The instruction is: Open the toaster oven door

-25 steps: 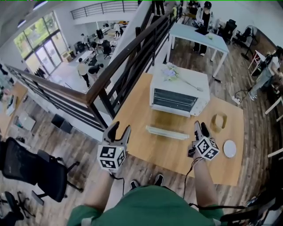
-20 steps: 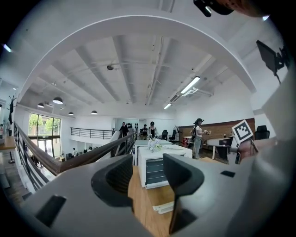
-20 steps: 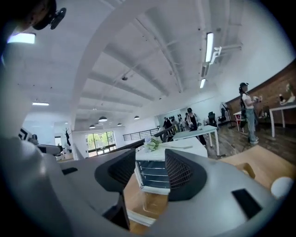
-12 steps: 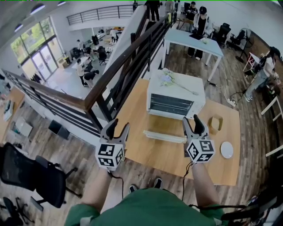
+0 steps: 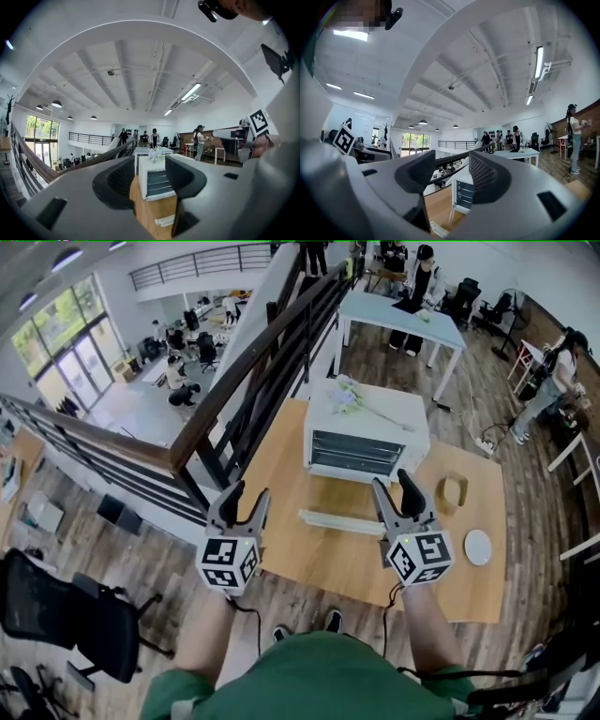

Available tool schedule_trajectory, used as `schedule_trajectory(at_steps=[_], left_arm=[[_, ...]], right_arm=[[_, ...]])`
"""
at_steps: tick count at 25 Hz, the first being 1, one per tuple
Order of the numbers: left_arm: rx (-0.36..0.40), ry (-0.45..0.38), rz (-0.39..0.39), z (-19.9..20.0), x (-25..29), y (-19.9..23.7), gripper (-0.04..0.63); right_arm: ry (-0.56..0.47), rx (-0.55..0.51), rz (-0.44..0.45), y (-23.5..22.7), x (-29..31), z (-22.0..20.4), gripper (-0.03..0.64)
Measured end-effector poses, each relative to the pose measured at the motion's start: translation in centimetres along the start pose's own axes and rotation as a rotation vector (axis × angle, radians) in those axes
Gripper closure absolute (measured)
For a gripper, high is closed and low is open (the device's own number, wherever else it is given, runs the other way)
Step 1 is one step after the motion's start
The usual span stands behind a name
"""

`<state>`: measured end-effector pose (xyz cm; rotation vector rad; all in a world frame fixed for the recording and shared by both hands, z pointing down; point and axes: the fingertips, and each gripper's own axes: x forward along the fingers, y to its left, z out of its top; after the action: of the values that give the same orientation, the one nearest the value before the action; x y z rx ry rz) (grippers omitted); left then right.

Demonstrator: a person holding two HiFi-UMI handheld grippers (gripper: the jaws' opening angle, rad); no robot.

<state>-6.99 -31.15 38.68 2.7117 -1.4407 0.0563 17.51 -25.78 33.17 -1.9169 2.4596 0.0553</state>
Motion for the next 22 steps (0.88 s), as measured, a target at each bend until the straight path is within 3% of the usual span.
schedule_trajectory(at_steps=[22], left_arm=[[0.002,-0.036,-0.010,1.3,-0.5,-1.0,0.382]], right_arm=[[-0.016,-0.069,-0.048,-0.3,-1.2,0.7,0.396]])
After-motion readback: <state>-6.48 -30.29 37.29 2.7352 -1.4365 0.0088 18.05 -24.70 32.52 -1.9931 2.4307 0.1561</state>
